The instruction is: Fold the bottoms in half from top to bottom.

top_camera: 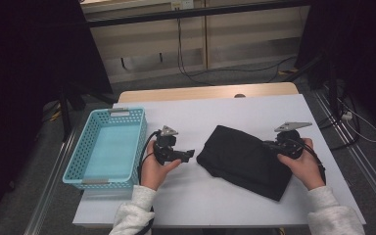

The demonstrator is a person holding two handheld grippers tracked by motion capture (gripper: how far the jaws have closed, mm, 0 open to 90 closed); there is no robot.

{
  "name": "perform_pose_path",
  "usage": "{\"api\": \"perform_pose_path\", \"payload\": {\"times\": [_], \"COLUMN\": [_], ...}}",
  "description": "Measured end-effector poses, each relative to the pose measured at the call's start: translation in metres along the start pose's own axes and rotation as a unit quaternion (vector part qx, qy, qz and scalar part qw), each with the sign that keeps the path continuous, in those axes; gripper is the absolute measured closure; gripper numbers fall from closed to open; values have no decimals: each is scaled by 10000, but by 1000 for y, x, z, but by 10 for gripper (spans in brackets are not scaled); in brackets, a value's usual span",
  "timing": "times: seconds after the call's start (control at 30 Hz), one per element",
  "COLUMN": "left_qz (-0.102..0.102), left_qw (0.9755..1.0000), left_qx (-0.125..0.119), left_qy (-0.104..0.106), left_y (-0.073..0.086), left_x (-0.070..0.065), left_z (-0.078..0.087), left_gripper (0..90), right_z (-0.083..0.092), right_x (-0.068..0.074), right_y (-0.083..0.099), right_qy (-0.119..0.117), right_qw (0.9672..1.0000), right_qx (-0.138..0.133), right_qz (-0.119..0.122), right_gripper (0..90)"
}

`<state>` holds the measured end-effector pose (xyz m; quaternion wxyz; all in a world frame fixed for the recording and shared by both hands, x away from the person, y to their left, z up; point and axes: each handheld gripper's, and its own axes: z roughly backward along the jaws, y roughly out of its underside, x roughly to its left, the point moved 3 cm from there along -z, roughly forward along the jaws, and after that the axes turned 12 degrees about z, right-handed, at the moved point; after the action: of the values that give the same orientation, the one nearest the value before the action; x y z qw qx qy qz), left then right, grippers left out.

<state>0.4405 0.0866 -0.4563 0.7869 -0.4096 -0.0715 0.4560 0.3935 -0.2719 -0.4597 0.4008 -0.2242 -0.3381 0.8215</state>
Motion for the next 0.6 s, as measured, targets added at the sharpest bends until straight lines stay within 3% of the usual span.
{"api": "perform_pose_path", "payload": {"times": [0.37,0.6], "left_qz": [-76,-63], "left_qw": [10000,10000], "left_qx": [16,20], "left_qy": [15,42], "left_y": [-1,-1], "left_x": [-3,-5], "left_z": [0,-2], "left_gripper": [139,138], "right_z": [19,18], "right_x": [-7,-3], "right_y": [7,13], "right_qy": [66,62], "right_qw": [9999,9999], "right_qx": [-94,-7], "right_qz": [-114,-79], "right_gripper": [831,831]}}
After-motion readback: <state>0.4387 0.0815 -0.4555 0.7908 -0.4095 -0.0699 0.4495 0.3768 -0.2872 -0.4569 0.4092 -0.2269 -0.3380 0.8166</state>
